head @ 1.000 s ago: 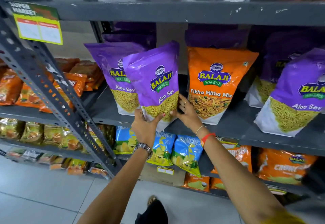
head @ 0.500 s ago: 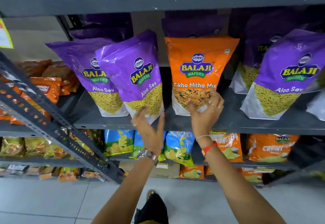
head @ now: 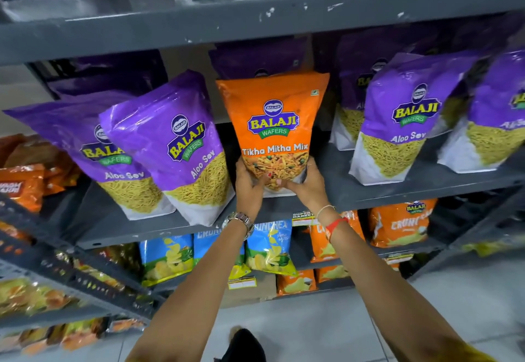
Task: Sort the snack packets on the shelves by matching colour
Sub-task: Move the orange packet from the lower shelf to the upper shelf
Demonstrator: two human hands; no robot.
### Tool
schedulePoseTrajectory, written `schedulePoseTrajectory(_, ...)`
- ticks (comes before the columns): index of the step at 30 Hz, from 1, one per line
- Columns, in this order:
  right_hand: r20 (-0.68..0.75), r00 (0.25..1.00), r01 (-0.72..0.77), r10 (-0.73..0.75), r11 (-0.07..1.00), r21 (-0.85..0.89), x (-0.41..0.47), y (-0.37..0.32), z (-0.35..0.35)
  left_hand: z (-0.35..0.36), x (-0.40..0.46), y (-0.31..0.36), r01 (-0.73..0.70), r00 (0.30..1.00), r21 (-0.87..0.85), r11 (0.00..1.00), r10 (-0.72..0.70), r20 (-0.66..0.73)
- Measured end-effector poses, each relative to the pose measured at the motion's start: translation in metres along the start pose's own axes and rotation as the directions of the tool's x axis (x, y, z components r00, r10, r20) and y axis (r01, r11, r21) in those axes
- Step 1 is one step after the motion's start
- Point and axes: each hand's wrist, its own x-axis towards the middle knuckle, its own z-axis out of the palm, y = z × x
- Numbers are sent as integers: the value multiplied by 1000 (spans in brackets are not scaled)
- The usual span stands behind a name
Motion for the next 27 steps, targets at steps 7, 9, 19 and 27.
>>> schedulePoseTrajectory(7,-83,996,21,-25,998,-52,-35,-6,-10,-2,-32,3,-33,998,66,997,36,-45)
schedulePoseTrajectory(9,-81,996,41,-47,996,-76,-48,-11,-14,-4,-48,8,-59,995,89,994,65,-74)
schedulePoseTrajectory(19,-76,973,216,-217,976,-16,-114,-76,-25,-44,-112,74,-209,954,23,978,209,-214)
schedulePoseTrajectory(27,-48,915,404,-401,912,70,-133,-173,-18,-110,-118,164,-367,885,72,927,372,-280)
